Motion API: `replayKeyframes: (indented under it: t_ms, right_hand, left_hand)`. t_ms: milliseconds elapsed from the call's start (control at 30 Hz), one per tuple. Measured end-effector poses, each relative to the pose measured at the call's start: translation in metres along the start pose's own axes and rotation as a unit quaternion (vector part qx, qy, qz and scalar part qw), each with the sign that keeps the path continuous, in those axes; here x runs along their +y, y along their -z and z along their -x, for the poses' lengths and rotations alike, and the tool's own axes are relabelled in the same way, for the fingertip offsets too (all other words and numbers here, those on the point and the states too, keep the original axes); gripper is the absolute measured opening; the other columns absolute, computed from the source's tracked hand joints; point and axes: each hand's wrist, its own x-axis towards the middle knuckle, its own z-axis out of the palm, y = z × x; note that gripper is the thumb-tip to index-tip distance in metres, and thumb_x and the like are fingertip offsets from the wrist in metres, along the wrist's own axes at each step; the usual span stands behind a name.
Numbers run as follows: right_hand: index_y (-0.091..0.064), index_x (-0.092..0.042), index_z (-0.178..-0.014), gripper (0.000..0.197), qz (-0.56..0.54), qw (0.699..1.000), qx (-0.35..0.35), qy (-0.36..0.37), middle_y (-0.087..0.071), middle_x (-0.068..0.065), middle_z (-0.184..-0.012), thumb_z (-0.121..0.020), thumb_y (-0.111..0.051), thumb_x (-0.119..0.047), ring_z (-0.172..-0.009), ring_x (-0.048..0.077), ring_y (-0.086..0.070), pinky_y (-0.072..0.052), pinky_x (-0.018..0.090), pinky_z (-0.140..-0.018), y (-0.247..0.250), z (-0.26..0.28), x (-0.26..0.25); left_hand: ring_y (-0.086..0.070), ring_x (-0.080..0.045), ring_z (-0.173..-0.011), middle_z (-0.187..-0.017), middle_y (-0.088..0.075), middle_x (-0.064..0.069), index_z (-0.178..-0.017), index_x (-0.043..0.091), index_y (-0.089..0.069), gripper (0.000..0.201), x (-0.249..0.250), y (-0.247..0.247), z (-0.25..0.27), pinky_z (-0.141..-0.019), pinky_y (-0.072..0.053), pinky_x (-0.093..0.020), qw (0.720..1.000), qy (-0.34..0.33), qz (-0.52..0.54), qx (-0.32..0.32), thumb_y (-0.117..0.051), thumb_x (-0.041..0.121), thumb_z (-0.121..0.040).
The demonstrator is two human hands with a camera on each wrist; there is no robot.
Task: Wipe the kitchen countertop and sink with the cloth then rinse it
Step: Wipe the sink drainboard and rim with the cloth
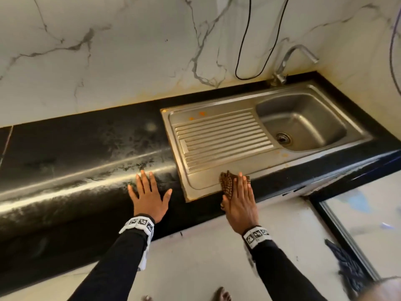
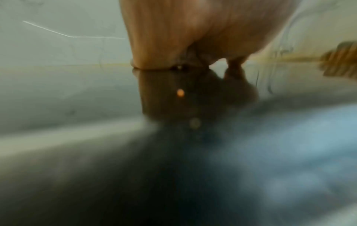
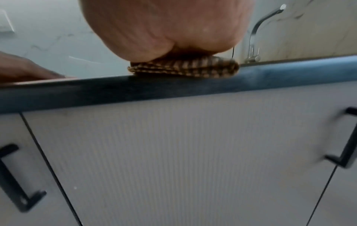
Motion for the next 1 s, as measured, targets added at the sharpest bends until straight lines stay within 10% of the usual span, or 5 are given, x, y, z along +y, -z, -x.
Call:
replayKeyframes:
  t_ms: [300, 600, 867, 1000]
  right_hand:
    - [0.002, -0.026, -0.163, 0.070, -0.068, 0.981, -0.071, 0.166, 0.007, 0.015, -0.170, -0.105, -0.018, -0.059, -0.157, 0.028, 0.011, -0.002, 0.051, -0.127, -0.029, 0.003, -0.131]
    - [-0.011, -0.023, -0.163, 0.070, -0.012, 0.999, -0.035, 0.009, -0.003, 0.003, -0.170, -0.098, -0.025, -0.047, -0.158, 0.021, -0.004, -0.004, 0.046, -0.128, 0.016, -0.017, 0.058]
    - [0.000, -0.016, -0.163, 0.069, -0.038, 0.984, -0.085, 0.152, -0.003, 0.012, -0.170, -0.106, -0.015, -0.053, -0.157, 0.028, 0.004, -0.003, 0.053, -0.126, -0.012, -0.007, -0.092]
    - [-0.005, -0.018, -0.163, 0.064, -0.006, 0.981, -0.051, 0.190, -0.008, 0.009, -0.170, -0.107, -0.016, -0.047, -0.158, 0.026, -0.004, -0.007, 0.050, -0.127, -0.003, -0.009, -0.028]
  left_hand:
    - [0.022, -0.028, -0.156, -0.167, 0.028, -0.009, -0.162, 0.019, 0.017, 0.085, 0.007, -0.004, -0.010, -0.124, 0.009, -0.061, 0.997, 0.042, -0.025, -0.058, -0.010, 0.069, -0.099]
    - [0.033, -0.035, -0.150, -0.161, 0.040, -0.014, -0.157, 0.013, 0.027, 0.126, 0.045, 0.013, -0.017, -0.120, 0.011, -0.067, 0.979, 0.144, -0.011, -0.145, -0.018, 0.098, -0.075]
    - [0.031, -0.039, -0.151, -0.161, 0.037, -0.019, -0.156, 0.010, 0.027, 0.129, 0.056, 0.020, -0.025, -0.120, 0.003, -0.070, 0.972, 0.170, -0.009, -0.160, -0.033, 0.093, -0.078]
    - [0.033, -0.040, -0.149, -0.158, 0.040, -0.022, -0.153, 0.003, 0.031, 0.148, 0.043, 0.033, -0.039, -0.120, 0.001, -0.071, 0.974, 0.137, 0.005, -0.178, -0.045, 0.097, -0.068]
